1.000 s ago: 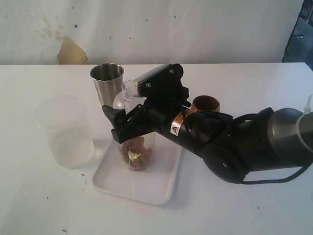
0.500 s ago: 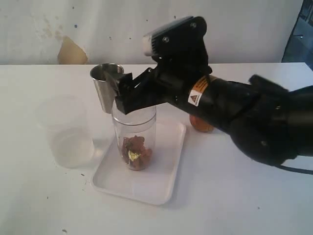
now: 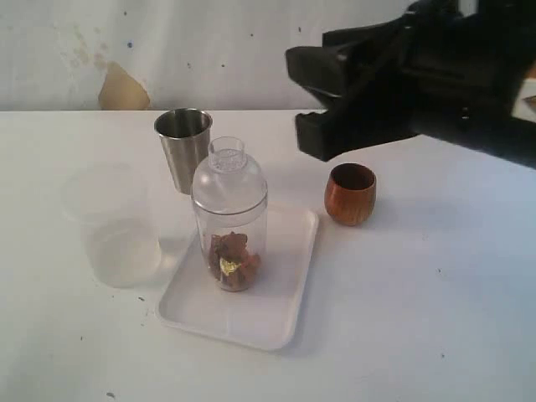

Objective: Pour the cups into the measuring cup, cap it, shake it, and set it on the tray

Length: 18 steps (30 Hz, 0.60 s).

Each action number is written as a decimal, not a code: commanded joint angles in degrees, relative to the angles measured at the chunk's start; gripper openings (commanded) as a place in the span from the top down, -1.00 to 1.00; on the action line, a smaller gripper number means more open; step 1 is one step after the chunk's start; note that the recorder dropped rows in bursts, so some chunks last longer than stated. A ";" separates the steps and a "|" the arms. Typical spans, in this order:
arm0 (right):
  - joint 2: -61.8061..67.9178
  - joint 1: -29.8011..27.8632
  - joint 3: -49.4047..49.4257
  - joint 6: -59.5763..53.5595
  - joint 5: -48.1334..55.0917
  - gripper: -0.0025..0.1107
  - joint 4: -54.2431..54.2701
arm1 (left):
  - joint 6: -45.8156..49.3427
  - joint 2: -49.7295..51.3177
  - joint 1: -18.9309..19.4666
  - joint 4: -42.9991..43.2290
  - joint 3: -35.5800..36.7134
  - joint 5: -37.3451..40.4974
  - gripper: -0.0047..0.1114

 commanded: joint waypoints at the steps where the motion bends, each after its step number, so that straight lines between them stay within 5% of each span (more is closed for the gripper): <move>1: -9.21 -0.29 2.07 -0.50 6.00 0.63 -0.20 | 0.17 -0.27 -0.17 -0.06 0.30 -0.46 0.90; 7: -22.18 -0.29 6.95 -0.50 6.00 0.96 -0.20 | 0.17 -0.27 -0.17 -0.06 0.30 -0.46 0.90; 18: -45.91 -0.29 20.45 -0.26 6.09 0.96 0.02 | 0.17 -0.27 -0.17 -0.06 0.30 -0.46 0.90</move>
